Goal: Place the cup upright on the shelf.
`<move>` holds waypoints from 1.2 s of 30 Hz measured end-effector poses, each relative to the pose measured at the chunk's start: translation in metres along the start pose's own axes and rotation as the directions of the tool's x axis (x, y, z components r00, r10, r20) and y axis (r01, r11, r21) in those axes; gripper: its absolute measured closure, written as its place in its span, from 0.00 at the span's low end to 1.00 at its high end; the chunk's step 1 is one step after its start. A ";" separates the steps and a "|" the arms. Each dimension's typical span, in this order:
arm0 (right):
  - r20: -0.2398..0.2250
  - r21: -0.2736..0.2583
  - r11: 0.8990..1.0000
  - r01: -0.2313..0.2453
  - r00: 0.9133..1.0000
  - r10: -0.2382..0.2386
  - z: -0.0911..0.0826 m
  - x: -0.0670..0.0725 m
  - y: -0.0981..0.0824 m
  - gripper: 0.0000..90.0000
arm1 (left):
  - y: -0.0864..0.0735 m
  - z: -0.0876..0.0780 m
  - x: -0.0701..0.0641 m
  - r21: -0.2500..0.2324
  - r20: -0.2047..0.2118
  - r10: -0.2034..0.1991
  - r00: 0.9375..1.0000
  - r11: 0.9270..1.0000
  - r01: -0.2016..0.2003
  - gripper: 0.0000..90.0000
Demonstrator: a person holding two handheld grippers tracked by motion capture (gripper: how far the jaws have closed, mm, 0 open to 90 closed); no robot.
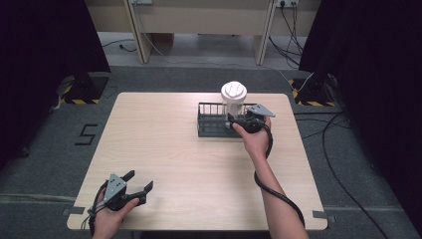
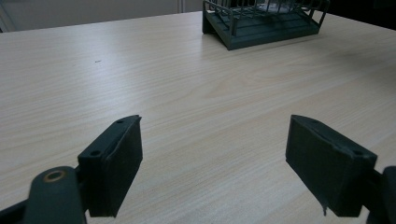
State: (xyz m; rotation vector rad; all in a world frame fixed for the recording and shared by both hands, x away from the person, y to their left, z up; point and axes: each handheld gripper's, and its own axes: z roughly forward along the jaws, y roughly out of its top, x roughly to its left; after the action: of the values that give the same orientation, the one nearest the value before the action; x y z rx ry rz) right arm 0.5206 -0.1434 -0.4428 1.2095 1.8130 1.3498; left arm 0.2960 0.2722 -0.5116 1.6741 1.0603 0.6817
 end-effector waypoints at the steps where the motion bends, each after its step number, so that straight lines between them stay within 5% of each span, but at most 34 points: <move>1: -0.001 0.003 1.000 -0.002 1.000 0.002 -0.002 0.000 -0.001 0.17 | 0.000 0.000 0.000 0.001 0.000 0.001 1.000 1.000 -0.001 0.20; 36: -0.008 0.031 0.999 -0.005 1.000 0.005 -0.062 -0.008 -0.019 0.18 | 0.000 0.000 0.000 0.002 -0.001 -0.003 1.000 1.000 0.003 0.20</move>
State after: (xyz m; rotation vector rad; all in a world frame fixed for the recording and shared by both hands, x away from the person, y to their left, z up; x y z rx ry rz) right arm 0.4661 -0.1788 -0.4415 1.2268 1.8445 1.3354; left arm 0.2956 0.2723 -0.5119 1.6742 1.0644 0.6803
